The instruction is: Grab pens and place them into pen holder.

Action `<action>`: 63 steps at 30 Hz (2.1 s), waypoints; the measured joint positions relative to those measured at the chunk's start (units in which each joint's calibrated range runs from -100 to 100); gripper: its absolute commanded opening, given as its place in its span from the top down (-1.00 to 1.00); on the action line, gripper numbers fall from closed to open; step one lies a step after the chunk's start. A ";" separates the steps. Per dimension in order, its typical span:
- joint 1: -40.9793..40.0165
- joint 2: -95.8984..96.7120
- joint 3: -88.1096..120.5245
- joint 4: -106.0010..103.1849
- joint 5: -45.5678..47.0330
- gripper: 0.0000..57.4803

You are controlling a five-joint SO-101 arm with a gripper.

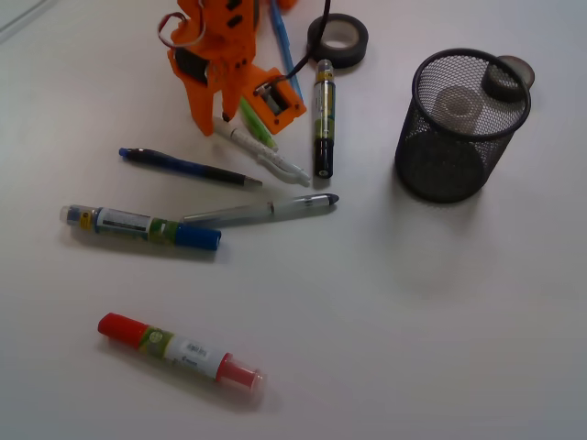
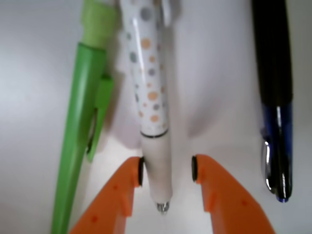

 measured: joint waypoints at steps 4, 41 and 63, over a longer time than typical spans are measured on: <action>0.37 3.40 -3.41 2.51 -0.68 0.99; -32.26 -36.15 12.58 -48.64 -36.48 0.99; -39.59 9.41 21.29 -111.97 -42.25 0.28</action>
